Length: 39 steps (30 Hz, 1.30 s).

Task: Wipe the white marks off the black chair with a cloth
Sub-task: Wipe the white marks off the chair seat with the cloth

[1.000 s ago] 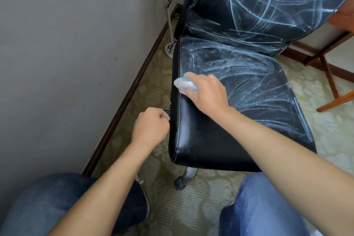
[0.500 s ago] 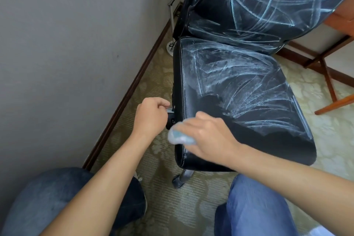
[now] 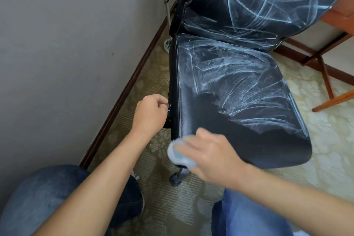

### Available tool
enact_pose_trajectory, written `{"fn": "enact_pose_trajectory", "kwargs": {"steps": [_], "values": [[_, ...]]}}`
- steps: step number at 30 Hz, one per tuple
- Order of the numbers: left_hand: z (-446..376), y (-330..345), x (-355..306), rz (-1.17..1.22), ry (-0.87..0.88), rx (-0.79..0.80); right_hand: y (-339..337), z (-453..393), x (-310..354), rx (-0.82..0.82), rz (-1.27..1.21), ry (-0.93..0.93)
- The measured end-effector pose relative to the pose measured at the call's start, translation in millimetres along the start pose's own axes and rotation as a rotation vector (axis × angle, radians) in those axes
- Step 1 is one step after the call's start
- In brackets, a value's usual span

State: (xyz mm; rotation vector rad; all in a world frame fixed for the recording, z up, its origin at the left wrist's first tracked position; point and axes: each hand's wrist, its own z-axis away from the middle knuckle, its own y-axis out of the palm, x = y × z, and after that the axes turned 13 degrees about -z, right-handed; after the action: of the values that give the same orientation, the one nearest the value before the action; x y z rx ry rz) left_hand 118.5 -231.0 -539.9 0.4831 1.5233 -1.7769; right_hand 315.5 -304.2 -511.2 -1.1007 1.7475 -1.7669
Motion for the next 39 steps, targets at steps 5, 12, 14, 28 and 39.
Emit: {"fn": "enact_pose_trajectory", "kwargs": {"steps": [5,12,14,28,39], "values": [[4.0,10.4,-0.7,-0.089,0.158,0.033,24.2,56.3,11.2,0.059,-0.013,-0.037],[14.7,31.4,-3.1,-0.209,0.323,0.118,-10.2,39.3,-19.0,-0.380,0.034,0.250],[12.7,34.0,-1.6,-0.192,0.307,0.114,-5.4,25.6,-35.4,-0.375,0.055,0.275],[8.4,41.6,5.6,-0.146,0.306,0.096,-5.8,-152.1,-128.7,-0.185,0.123,0.398],[1.5,31.9,1.0,-0.172,0.296,0.122,-11.6,-120.1,-103.8,-0.149,0.079,0.524]]}}
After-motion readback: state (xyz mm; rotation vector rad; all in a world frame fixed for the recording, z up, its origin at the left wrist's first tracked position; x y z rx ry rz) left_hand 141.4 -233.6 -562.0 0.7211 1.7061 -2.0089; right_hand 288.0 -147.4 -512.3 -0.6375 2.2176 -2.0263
